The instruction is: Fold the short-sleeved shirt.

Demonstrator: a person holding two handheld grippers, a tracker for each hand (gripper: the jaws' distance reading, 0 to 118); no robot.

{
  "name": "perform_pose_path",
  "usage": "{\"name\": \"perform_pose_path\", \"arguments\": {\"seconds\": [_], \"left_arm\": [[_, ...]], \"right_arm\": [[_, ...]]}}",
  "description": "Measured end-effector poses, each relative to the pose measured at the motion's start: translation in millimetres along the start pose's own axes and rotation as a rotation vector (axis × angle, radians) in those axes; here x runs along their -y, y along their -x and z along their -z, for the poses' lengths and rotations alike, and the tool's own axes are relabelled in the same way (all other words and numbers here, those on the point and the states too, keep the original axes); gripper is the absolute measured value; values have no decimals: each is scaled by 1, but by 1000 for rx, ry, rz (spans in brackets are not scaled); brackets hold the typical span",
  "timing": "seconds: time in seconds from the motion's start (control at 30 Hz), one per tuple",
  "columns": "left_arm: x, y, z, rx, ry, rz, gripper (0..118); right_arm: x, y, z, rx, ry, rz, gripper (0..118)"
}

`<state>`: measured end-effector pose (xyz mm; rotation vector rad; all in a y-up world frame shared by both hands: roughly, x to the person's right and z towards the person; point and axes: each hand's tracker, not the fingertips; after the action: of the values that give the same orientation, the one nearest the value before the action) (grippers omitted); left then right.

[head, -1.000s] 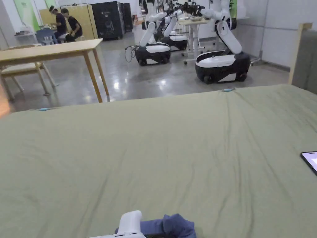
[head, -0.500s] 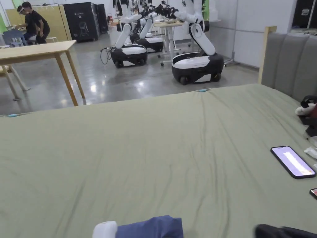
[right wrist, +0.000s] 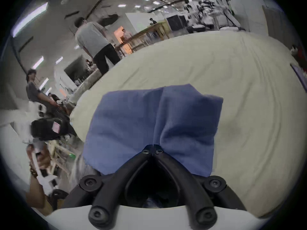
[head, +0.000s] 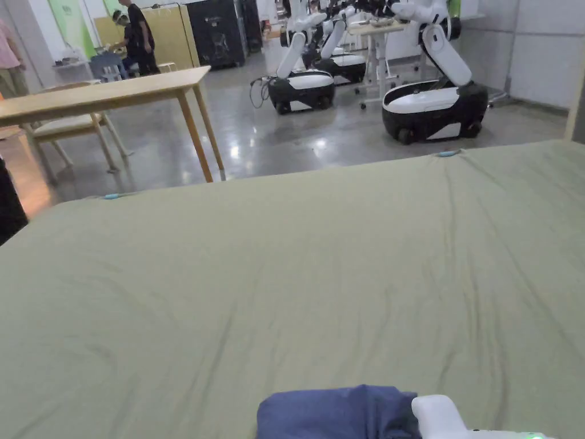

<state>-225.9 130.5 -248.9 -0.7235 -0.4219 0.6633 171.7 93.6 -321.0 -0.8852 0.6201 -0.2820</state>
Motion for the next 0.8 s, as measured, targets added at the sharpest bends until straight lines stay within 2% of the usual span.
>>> {"name": "perform_pose_path", "arguments": {"seconds": [0.03,0.07,0.23,0.37,0.47,0.53,0.57,0.6,0.63,0.67,0.8], "left_arm": [[-1,6,7,-12,15,-9,80],[-2,13,16,-17,29,-29,105],[-6,30,54,147,59,-172,104],[-10,34,102,156,128,-90,104],[-16,22,126,267,156,-51,101],[-13,6,137,257,197,-49,96],[-11,-1,140,247,214,10,86],[-9,-8,140,241,223,91,69],[-6,-13,138,209,217,138,40],[-5,-17,136,172,189,151,32],[-15,-13,133,168,218,141,32]], "right_arm": [[-1,-2,-4,-11,9,21,0],[-2,-4,-4,-6,13,12,0],[1,-1,-2,-1,4,-25,0],[2,-5,-2,-18,-1,0,0],[2,-8,-3,-39,-4,39,0],[3,-9,-3,-44,-9,52,0],[3,-10,-4,-46,-12,55,0],[4,-10,-4,-48,-15,56,0],[5,-11,-4,-49,-19,59,0],[6,-10,-3,-44,-23,61,0],[5,-3,-4,-34,-29,54,1]]}}
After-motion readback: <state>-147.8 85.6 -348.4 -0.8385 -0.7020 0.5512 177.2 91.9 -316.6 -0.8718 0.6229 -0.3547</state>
